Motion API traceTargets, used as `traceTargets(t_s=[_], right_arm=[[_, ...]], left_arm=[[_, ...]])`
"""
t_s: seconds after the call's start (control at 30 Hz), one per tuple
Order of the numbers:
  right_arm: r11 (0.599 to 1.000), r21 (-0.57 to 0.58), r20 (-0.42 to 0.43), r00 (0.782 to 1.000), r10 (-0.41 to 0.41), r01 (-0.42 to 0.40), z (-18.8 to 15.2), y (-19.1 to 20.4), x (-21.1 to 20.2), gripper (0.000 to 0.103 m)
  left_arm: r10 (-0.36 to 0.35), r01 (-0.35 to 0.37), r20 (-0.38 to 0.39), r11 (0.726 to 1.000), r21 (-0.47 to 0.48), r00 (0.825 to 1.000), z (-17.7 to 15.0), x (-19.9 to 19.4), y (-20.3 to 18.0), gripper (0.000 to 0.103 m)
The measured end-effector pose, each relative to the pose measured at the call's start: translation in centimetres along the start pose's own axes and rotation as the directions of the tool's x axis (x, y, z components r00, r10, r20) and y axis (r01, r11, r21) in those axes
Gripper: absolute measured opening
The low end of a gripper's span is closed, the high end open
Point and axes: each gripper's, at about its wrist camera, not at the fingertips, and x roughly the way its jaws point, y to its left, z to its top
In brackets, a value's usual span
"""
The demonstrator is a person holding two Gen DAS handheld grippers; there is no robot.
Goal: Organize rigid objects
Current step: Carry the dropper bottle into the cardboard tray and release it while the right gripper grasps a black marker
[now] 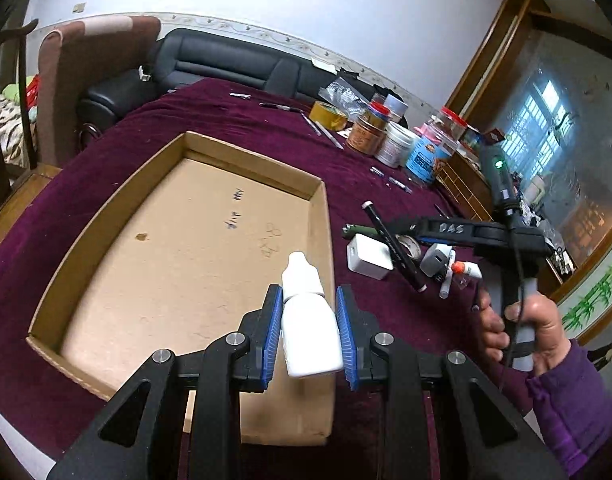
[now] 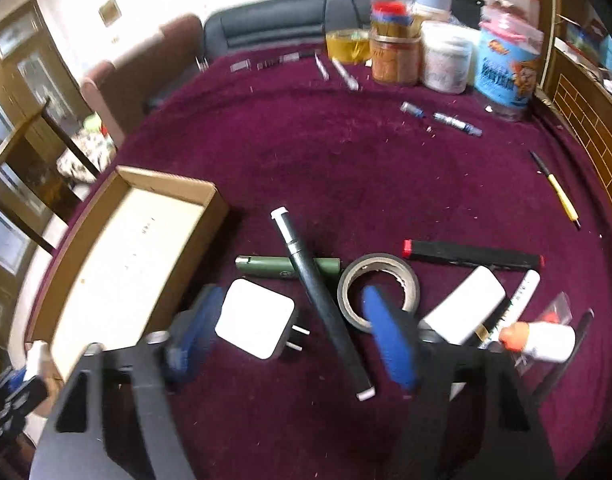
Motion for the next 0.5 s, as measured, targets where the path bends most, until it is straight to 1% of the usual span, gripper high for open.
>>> traceTargets(t_s=[0.07, 0.1, 0.13, 0.2, 0.23, 0.27, 0.3, 0.37, 0.4, 0.5], right_arm=[[0.999, -0.027, -0.018, 0.999, -0.031, 0.030, -0.1, 0.4, 1.1, 0.062], [0.997, -0.042, -0.026, 0.998, -0.061, 0.059, -0.2, 0.5, 1.6, 0.057], [0.996, -0.052, -0.032, 0.996, -0.078, 0.076, -0.3, 0.7, 2.0, 0.044], [0.991, -0.071, -0.048, 0.992, -0.115, 0.111, -0.4, 0.9, 3.0, 0.028], [0.991, -0.070, -0.039, 0.992, -0.118, 0.115, -0.5, 0.8, 3.0, 0.023], [0.992, -0.059, -0.035, 0.993, -0.115, 0.113, -0.6, 0.7, 2.9, 0.018], [0.993, -0.046, -0.037, 0.993, -0.108, 0.106, -0.5, 0.5, 2.8, 0.015], [0.995, -0.028, -0.017, 0.995, -0.095, 0.094, -0.6, 0.1, 2.0, 0.006], [0.997, -0.008, -0.007, 0.997, -0.072, 0.072, -0.6, -0.2, 1.4, 0.002], [0.999, 0.037, 0.033, 0.999, -0.018, 0.017, -0.6, -1.0, -0.5, 0.002]], left_arm=[[0.008, -0.007, 0.001, 1.000, -0.007, 1.000, 0.0, 0.0, 0.6, 0.023], [0.011, -0.011, 0.000, 1.000, -0.011, 1.000, 0.0, 0.1, 0.8, 0.023], [0.013, -0.014, -0.003, 1.000, -0.017, 1.000, 0.0, 0.2, 1.0, 0.023], [0.014, -0.014, -0.009, 1.000, -0.026, 1.000, -0.1, 0.2, 1.4, 0.023], [0.016, -0.016, -0.010, 0.999, -0.029, 1.000, -0.1, 0.3, 1.5, 0.023], [0.018, -0.019, -0.010, 0.999, -0.030, 1.000, -0.1, 0.4, 1.5, 0.023], [0.020, -0.020, -0.009, 0.999, -0.028, 1.000, -0.1, 0.4, 1.4, 0.023], [0.025, -0.025, -0.004, 0.999, -0.024, 1.000, 0.1, 0.3, 1.3, 0.023], [0.026, -0.026, -0.001, 0.999, -0.021, 1.000, 0.2, 0.2, 1.3, 0.023], [0.026, -0.026, 0.002, 0.999, -0.018, 1.000, 0.8, 0.3, 1.1, 0.023]])
